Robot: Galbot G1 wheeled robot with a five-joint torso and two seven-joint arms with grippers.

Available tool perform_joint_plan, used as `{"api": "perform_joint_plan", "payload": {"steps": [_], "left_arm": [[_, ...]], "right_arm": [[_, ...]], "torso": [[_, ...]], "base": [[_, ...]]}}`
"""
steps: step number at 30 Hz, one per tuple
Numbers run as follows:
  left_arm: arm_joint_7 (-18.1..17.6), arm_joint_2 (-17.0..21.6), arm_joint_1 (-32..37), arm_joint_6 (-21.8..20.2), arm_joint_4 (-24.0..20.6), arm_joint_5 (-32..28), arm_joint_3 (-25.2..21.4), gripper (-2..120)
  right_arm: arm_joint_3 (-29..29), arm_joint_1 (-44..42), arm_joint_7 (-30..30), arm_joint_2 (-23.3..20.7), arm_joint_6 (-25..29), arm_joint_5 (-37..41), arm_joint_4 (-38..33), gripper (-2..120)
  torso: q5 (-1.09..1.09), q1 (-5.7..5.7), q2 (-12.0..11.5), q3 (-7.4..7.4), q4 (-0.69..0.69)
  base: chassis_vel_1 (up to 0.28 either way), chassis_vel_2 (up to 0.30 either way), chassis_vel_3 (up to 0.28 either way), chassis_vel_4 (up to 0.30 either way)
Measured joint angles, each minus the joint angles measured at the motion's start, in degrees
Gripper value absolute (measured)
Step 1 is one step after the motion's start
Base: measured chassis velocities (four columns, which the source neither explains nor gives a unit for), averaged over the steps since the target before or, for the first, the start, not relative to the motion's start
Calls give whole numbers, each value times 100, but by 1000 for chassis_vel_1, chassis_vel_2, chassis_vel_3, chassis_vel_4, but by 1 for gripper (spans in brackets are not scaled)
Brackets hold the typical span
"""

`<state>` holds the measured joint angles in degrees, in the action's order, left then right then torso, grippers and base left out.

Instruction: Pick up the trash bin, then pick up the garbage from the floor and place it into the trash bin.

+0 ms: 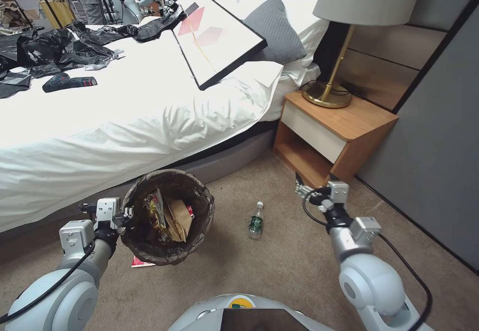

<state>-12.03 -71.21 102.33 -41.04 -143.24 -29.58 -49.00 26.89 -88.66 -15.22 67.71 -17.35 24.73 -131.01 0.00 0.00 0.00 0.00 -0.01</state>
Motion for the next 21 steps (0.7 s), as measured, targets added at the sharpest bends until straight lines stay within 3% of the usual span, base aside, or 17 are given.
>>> {"api": "perform_joint_plan", "payload": {"steps": [3,7,11,16,21], "left_arm": [[0,36,-1,0,0,-22,-4,0],[3,131,-33,-9,0,-81,6,0],[6,98,19,-17,0,-87,6,0],[2,85,29,-19,0,-89,6,0],[1,76,101,-23,0,-90,5,0]], "right_arm": [[-295,541,-143,-283,-564,472,293,100],[-499,879,-200,-494,-829,823,650,100],[-809,1267,-191,-638,-974,1093,1216,100],[-1211,1732,-273,-669,-1123,1465,1787,100],[-1752,2335,-808,-413,-1380,2033,2550,100]], "torso": [[1,0,0,0,5],[0,0,0,0,-3],[1,0,0,0,0],[0,0,0,0,0],[0,0,-1,0,2]], "base": [[0,0,0,0],[0,0,0,0],[0,0,0,0],[0,0,0,0],[0,0,0,0]]}}
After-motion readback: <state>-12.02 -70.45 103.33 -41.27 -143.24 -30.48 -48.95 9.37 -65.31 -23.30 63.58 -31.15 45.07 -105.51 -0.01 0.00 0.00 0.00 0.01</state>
